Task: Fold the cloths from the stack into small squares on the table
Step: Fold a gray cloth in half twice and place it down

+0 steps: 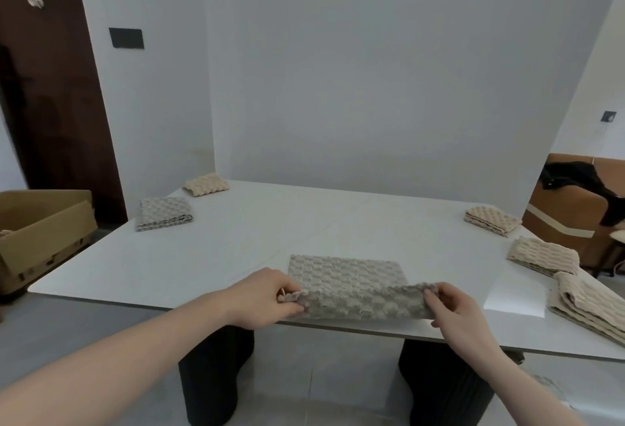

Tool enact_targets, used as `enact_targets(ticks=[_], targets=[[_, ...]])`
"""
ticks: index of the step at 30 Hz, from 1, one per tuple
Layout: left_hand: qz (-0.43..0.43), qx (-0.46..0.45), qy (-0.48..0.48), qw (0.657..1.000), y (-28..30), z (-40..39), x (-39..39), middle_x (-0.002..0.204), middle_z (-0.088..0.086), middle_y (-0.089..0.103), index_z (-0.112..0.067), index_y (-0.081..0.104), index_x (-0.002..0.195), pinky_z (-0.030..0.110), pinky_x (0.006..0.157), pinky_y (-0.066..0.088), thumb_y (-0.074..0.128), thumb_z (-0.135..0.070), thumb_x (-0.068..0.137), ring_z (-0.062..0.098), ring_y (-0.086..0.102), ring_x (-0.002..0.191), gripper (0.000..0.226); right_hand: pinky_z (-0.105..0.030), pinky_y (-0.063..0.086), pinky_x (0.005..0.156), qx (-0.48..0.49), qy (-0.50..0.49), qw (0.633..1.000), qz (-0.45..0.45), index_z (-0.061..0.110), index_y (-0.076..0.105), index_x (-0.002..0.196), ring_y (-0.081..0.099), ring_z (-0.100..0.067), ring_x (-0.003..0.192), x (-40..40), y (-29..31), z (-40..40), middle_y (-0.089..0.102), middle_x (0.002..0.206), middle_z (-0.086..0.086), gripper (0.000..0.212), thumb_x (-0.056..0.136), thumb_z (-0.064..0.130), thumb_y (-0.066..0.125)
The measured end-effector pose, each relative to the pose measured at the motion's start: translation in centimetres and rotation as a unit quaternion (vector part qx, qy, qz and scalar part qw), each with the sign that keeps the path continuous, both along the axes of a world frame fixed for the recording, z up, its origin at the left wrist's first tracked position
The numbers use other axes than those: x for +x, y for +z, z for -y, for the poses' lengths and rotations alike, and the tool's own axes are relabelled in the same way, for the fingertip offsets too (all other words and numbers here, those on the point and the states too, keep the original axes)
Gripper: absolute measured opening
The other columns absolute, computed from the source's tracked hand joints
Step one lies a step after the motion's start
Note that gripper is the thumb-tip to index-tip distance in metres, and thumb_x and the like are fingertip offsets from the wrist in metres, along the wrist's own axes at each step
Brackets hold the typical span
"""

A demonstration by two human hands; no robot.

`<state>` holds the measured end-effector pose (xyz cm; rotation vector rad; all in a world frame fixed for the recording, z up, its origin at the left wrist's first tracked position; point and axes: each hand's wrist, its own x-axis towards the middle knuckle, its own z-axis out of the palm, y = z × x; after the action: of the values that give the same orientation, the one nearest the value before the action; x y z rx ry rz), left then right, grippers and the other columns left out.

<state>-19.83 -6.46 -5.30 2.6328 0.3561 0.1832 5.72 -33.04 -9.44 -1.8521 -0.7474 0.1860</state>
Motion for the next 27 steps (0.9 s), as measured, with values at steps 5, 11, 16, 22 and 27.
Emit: enact_targets(ticks=[5, 11, 16, 22, 27], targets=[[0.085, -0.099, 0.086, 0.988, 0.6, -2.0, 2.4, 0.054, -0.016, 0.047, -0.028, 0.058, 0.064, 0.022, 0.059, 0.035, 0.073, -0.043, 0.089, 0.004, 0.042, 0.055, 0.033, -0.039, 0.052, 0.07, 0.03, -0.062, 0.998, -0.003, 0.021, 0.072, 0.088, 0.065, -0.021, 0.072, 2.2, 1.4, -2.5, 0.075, 0.081, -0.001, 0.011, 0.094, 0.029, 0.07], [0.144, -0.159, 0.173, 0.961, 0.2, -4.8, 6.2, 0.084, -0.005, 0.074, -0.024, 0.073, 0.085, 0.037, 0.083, 0.054, 0.074, -0.031, 0.09, 0.018, 0.069, 0.086, 0.009, -0.034, 0.051, 0.074, 0.018, -0.092, 0.996, 0.0, 0.02, 0.071, 0.093, 0.068, -0.019, 0.083, 4.8, 2.4, -5.9, 0.073, 0.086, 0.0, 0.014, 0.093, 0.034, 0.072], [0.131, -0.111, 0.222, 0.96, -0.4, -6.3, 8.9, 0.088, -0.006, 0.071, -0.027, 0.068, 0.09, 0.035, 0.082, 0.054, 0.072, -0.035, 0.09, 0.016, 0.066, 0.085, 0.008, -0.036, 0.054, 0.078, -0.021, -0.117, 0.993, 0.017, 0.019, 0.071, 0.094, 0.067, -0.019, 0.082, 7.2, 2.1, -9.0, 0.072, 0.083, 0.002, 0.017, 0.092, 0.036, 0.072], [0.076, -0.044, 0.264, 0.961, -1.3, -7.2, 10.7, 0.104, -0.012, 0.065, -0.033, 0.059, 0.119, 0.03, 0.08, 0.05, 0.068, -0.044, 0.091, 0.016, 0.063, 0.093, 0.032, -0.037, 0.055, 0.083, -0.071, -0.147, 0.986, 0.02, 0.019, 0.071, 0.099, 0.068, -0.02, 0.084, 8.5, 0.6, -11.5, 0.072, 0.084, 0.007, 0.024, 0.091, 0.041, 0.071], [0.086, 0.056, 0.222, 0.97, -2.7, -5.3, 11.1, 0.151, -0.008, 0.043, -0.029, 0.038, 0.149, 0.034, 0.113, 0.036, 0.054, -0.044, 0.096, 0.016, 0.042, 0.135, 0.057, -0.042, 0.046, 0.099, -0.155, -0.148, 0.975, 0.063, 0.019, 0.052, 0.136, 0.058, -0.027, 0.119, 7.2, -2.1, -11.4, 0.064, 0.125, -0.001, 0.053, 0.095, 0.053, 0.054]])
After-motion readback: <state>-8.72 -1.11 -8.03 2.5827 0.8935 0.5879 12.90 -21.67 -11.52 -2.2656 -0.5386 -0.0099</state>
